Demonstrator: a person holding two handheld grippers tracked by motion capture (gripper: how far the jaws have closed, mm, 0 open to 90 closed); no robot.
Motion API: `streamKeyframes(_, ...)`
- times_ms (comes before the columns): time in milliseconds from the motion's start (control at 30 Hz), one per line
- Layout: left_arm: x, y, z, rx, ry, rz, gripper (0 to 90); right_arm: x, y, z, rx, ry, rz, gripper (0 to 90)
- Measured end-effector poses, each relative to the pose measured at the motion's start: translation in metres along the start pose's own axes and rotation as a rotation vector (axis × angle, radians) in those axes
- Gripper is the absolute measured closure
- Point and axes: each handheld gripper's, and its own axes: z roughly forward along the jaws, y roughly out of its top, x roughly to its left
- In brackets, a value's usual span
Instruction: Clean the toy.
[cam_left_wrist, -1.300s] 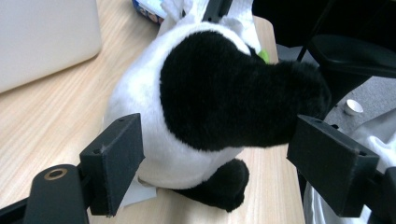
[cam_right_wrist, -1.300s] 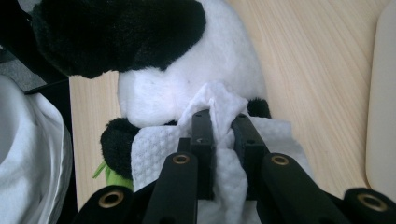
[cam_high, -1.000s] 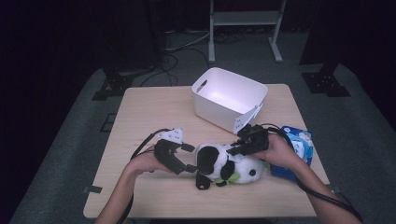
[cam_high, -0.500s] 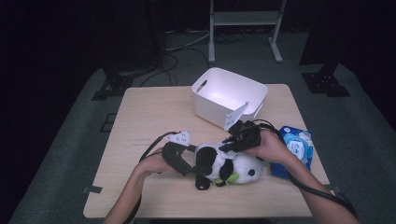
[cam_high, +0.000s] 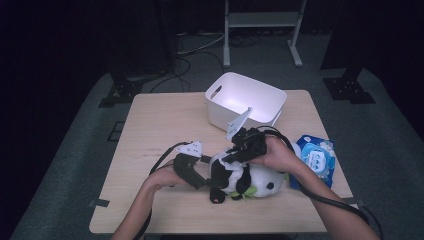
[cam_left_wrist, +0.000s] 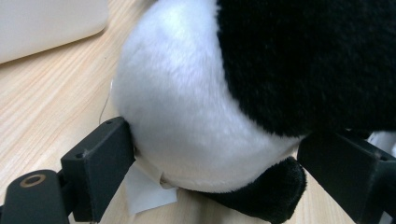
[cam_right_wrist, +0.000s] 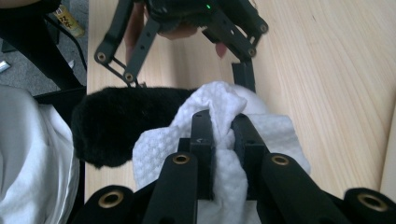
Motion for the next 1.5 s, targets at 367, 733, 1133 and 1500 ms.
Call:
streamKeyframes(367,0.006,-0.013,0.014,-0.045,-0.037,-0.031,6.2,-0.002,-0.007,-0.001,-0.002,0.001,0.01,80.2)
streamKeyframes(733,0.003,-0.003,-0.001,-0.083,0.017,0.007,34.6,-0.002,-0.005,-0.008,-0.026,-0.006,0.017,80.2)
streamKeyframes(1133,-0.018,0.045,-0.053,0.0,0.147,0.091,38.4,0.007,0.012,-0.04,-0.09,-0.067,-0.021,80.2)
streamKeyframes(1500,-0.027,0.062,-0.069,0.095,0.194,0.117,38.3,0.016,0.03,-0.045,-0.108,-0.097,-0.068,80.3)
